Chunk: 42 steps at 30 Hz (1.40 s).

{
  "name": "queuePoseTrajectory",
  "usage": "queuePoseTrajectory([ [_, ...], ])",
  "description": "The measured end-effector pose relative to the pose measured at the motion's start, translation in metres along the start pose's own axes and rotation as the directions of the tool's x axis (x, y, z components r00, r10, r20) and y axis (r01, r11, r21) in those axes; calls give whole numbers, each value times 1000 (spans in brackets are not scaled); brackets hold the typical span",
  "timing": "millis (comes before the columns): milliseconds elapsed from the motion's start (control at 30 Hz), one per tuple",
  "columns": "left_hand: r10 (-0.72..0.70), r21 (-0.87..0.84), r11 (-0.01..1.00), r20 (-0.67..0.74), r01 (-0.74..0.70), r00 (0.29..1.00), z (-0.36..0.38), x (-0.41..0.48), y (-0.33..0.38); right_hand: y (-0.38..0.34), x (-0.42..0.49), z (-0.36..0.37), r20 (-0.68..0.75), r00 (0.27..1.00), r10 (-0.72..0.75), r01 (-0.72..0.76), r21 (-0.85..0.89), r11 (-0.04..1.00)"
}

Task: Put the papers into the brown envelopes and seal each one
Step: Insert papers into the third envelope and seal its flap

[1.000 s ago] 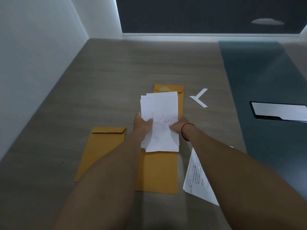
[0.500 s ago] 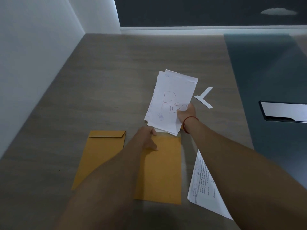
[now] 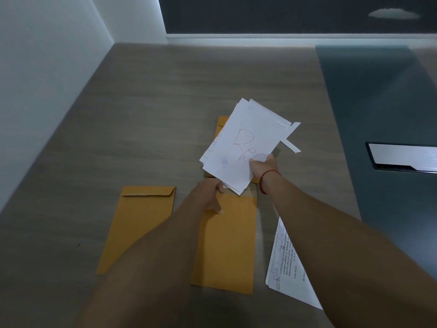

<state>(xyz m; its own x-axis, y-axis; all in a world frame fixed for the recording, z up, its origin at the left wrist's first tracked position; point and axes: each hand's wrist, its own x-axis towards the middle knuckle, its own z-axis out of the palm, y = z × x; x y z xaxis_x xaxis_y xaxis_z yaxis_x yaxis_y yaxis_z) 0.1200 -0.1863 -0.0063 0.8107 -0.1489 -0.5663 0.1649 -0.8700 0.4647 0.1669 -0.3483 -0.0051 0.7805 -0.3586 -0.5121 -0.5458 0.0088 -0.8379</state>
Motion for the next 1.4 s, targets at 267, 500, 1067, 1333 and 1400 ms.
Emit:
queuePoseTrajectory([
  [267,-35,66,997,10,34,999,-2,6,4,3,3,2,-26,999,21,-21,2,1000],
  [500,-47,145,989,38,41,998,-1,7,5,5,8,1,-37,999,13,-11,45,999],
  [1067,53,91,994,46,-57,998,-6,13,-1,18,9,1,21,999,30,-30,15,999],
  [1333,85,-10,996,-46,-86,995,-12,14,-8,8,6,-11,101,987,-126,140,-147,979],
  [1400,89,-18,996,-61,-90,994,-13,15,-7,8,7,-13,112,983,-143,162,-187,969],
])
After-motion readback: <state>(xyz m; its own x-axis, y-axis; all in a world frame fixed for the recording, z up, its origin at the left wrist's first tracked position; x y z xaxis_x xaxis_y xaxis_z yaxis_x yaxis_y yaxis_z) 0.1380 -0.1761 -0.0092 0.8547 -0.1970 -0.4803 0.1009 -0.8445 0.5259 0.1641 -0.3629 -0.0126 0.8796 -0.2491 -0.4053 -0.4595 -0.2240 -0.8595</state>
